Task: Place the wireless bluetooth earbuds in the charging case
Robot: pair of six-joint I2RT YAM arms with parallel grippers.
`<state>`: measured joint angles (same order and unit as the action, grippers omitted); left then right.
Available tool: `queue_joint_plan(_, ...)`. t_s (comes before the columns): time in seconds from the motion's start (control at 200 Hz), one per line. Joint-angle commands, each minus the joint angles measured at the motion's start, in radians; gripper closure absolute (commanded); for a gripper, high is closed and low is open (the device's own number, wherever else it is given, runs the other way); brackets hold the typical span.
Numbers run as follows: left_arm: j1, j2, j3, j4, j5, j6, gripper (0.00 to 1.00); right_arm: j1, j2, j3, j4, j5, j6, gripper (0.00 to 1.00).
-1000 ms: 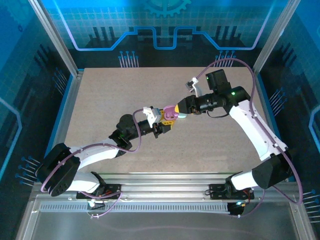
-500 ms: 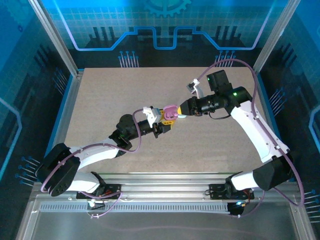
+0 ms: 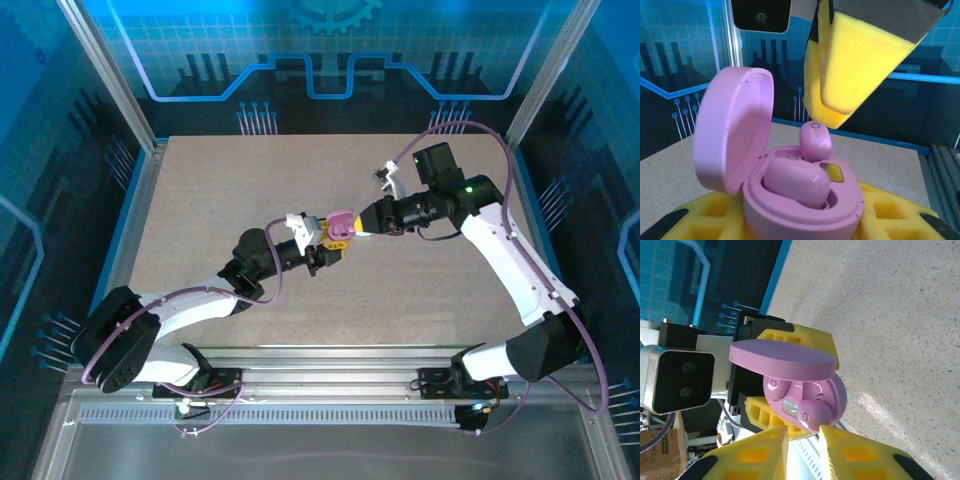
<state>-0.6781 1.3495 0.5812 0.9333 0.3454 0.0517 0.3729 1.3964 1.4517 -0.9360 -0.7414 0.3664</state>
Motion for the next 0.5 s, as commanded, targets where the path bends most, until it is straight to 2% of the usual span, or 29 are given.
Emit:
queue_joint_plan(0.0, -0.008, 0.006, 0.035, 0.042, -0.003, 0.005, 0.69, 0.012, -0.012, -0.011, -0.036, -0.027, -0.001, 0.75)
queue_joint_plan(0.495, -0.01, 0.01, 0.037, 0.043, 0.037, 0.002, 0.69, 0.021, 0.015, -0.009, 0.036, -0.033, 0.028, 0.76)
